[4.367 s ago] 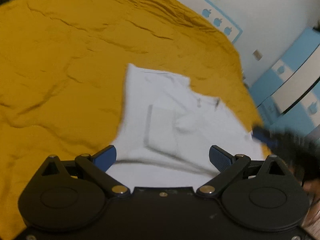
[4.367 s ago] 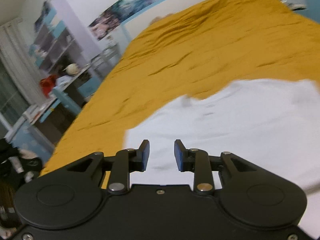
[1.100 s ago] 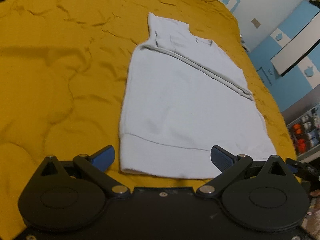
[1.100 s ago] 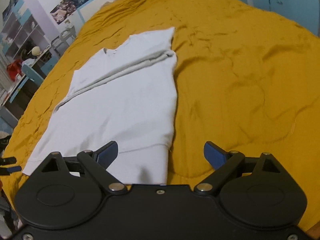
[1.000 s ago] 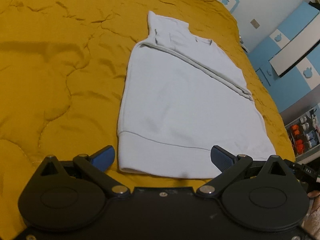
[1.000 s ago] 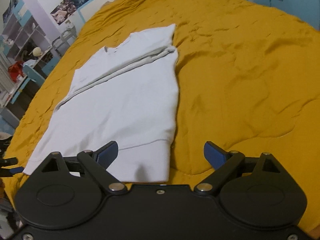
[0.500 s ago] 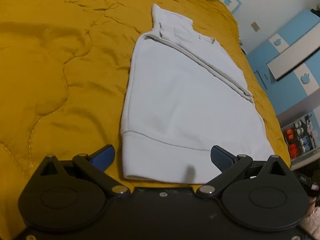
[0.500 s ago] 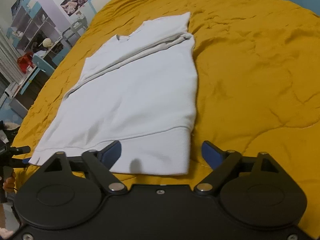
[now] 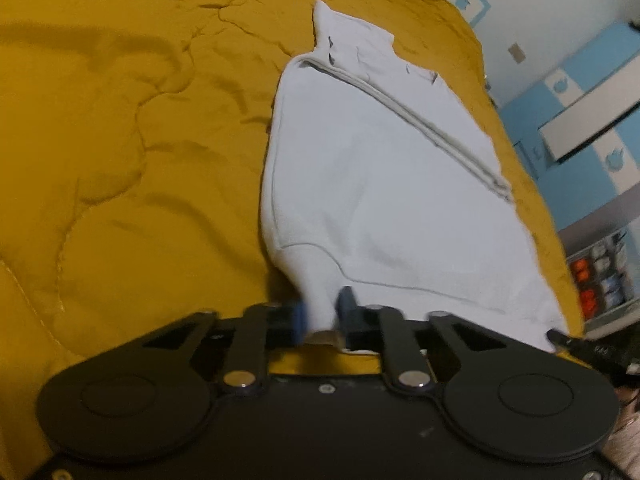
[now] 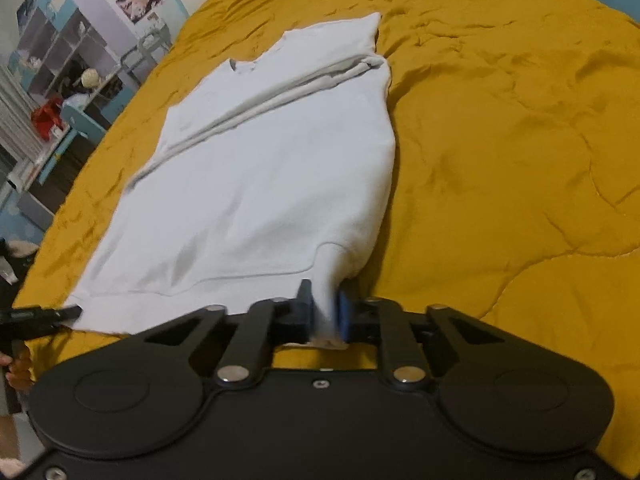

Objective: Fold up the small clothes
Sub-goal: 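Grasp the hem with the right gripper while the left gripper grasps the hem too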

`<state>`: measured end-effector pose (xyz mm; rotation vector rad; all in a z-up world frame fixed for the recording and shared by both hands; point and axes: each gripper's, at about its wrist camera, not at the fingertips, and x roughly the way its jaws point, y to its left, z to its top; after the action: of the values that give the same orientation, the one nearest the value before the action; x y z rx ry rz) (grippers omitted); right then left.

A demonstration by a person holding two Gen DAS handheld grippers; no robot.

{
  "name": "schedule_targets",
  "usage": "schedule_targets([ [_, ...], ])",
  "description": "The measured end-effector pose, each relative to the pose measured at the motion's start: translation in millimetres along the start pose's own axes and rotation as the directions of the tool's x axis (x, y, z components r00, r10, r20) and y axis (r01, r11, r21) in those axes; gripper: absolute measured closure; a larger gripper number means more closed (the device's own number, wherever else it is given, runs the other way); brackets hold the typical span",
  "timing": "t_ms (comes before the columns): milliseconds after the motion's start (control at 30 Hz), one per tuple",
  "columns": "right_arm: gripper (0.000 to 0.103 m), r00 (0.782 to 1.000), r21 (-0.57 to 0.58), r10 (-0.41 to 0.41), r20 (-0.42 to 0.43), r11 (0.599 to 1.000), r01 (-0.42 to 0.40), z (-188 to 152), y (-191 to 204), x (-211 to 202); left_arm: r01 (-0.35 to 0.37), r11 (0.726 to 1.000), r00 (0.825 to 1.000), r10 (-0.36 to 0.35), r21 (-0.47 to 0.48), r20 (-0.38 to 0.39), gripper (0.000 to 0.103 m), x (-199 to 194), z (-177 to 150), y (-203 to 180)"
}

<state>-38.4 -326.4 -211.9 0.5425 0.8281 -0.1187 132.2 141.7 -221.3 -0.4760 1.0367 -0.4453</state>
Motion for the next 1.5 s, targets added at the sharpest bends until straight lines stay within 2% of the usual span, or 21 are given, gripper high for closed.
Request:
schedule_targets([
  [167,0.094,0.999,0.014,0.038,0.021,0.999,-0.039,6.1,2.1,-10.6,-0.016,0.999,0.999,0.014,0.045,0.039,0.098,-7.9,0.9,-14.3],
  [333,0.095,0.993,0.031,0.085,0.082,0.996,-0.088,20.0,5.2,-24.5,0.042,0.998,0.994,-0.046,0.042,0.103,0.098,-22.4,16.6,-23.9],
  [500,0.095,0.978,0.073,0.127,0.162,0.987,-0.141,44.7,7.8,-30.0,0.098,0.994,0.981,-0.106,0.057,0.163,0.098,-29.1,50.9,-41.7],
  [667,0.095,0.960,0.095,0.144,0.240,0.981,-0.171,89.7,9.4,-22.2,0.131,0.988,0.968,-0.144,0.077,0.206,0.098,-17.4,106.9,-56.7],
  [833,0.095,0.945,0.089,0.136,0.296,0.981,-0.169,161.6,8.5,5.2,0.143,0.982,0.955,-0.169,0.120,0.243,0.098,14.0,191.0,-79.3],
  [1000,0.095,0.933,0.090,0.126,0.337,0.982,-0.165,240.8,3.3,49.0,0.131,0.980,0.948,-0.169,0.152,0.268,0.098,68.3,279.1,-96.8],
  [1167,0.095,0.940,0.088,0.087,0.331,0.988,-0.123,312.6,-4.3,113.0,0.103,0.984,0.956,-0.138,0.146,0.258,0.098,136.9,344.8,-97.0],
  [1267,0.095,0.949,0.098,0.056,0.309,0.991,-0.091,341.0,-12.1,153.4,0.068,0.988,0.967,-0.100,0.140,0.236,0.098,184.1,374.4,-90.2],
  [1300,0.095,0.953,0.102,0.043,0.300,0.992,-0.077,348.2,-15.7,167.5,0.059,0.990,0.971,-0.087,0.130,0.225,0.095,198.5,381.6,-86.2],
  [1333,0.094,0.956,0.121,0.019,0.294,0.991,-0.057,353.4,-20.9,181.1,0.032,0.994,0.975,-0.054,0.104,0.218,0.085,213.4,389.0,-81.0],
  [1367,0.086,0.958,0.156,-0.012,0.286,0.987,-0.034,357.3,-27.0,196.0,-0.003,0.997,0.976,-0.012,0.072,0.218,0.078,222.4,393.3,-74.7],
  [1400,0.079,0.958,0.185,-0.048,0.282,0.983,-0.005,359.5,-33.0,205.9,-0.046,0.999,0.974,0.038,0.028,0.225,0.066,228.0,398.4,-68.4],
  [1433,0.064,0.956,0.216,-0.091,0.279,0.976,0.029,361.1,-37.6,211.8,-0.053,0.999,0.970,0.052,0.000,0.237,0.065,227.2,400.8,-62.9],
  [1467,0.061,0.946,0.248,-0.131,0.297,0.967,0.056,359.5,-41.8,212.0,-0.040,0.999,0.965,0.044,-0.019,0.259,0.065,220.9,400.7,-57.4],
  [1500,0.060,0.936,0.254,-0.137,0.324,0.966,0.054,356.0,-44.8,207.2,-0.026,0.999,0.960,0.034,-0.033,0.277,0.062,211.1,398.0,-52.4],
])
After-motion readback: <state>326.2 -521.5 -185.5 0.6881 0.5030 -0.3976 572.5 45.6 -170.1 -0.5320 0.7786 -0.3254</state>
